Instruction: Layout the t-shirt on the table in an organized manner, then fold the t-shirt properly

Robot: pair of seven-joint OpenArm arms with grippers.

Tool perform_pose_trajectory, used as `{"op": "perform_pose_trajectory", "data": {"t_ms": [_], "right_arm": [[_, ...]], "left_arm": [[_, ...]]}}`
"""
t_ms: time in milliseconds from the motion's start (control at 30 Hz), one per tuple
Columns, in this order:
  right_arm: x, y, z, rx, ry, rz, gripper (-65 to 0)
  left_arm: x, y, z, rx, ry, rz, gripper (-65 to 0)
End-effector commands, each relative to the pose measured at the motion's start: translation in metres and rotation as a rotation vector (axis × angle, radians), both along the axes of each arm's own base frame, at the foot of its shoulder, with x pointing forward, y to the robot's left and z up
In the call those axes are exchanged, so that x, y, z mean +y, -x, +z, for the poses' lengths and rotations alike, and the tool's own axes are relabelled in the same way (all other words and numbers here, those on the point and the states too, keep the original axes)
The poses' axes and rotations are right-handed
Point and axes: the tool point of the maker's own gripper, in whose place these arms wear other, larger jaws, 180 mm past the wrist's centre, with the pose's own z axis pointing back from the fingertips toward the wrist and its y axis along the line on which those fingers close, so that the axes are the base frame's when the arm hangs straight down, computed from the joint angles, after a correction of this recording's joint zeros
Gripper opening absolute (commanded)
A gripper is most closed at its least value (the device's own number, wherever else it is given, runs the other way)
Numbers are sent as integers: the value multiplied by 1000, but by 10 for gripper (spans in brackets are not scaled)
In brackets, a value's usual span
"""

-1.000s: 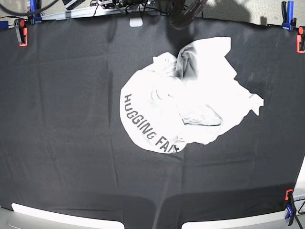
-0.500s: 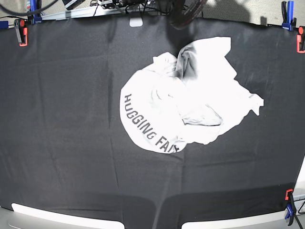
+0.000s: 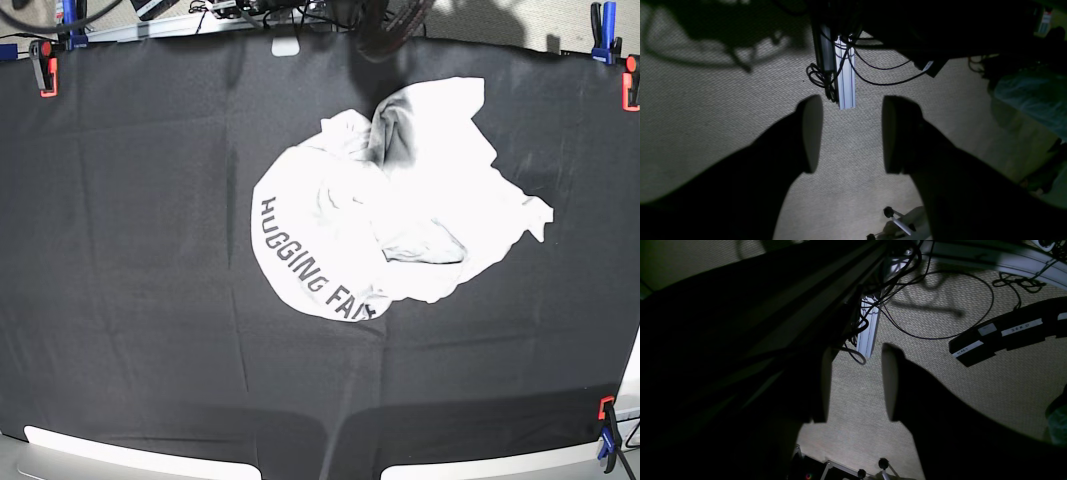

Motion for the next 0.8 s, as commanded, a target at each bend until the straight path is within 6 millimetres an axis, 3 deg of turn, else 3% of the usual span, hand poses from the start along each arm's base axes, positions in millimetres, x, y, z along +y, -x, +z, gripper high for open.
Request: {"op": "perform_pose_trajectory", "data": {"t_ms": [0,767], "right_arm": [[4,-2,1,-6,-13,0,-408],[4,-2,1,-6,-13,0,-408]], "left_arm": [[2,8,1,12,1,3,-383],[5,22,3,32,-4,2,-383]]}}
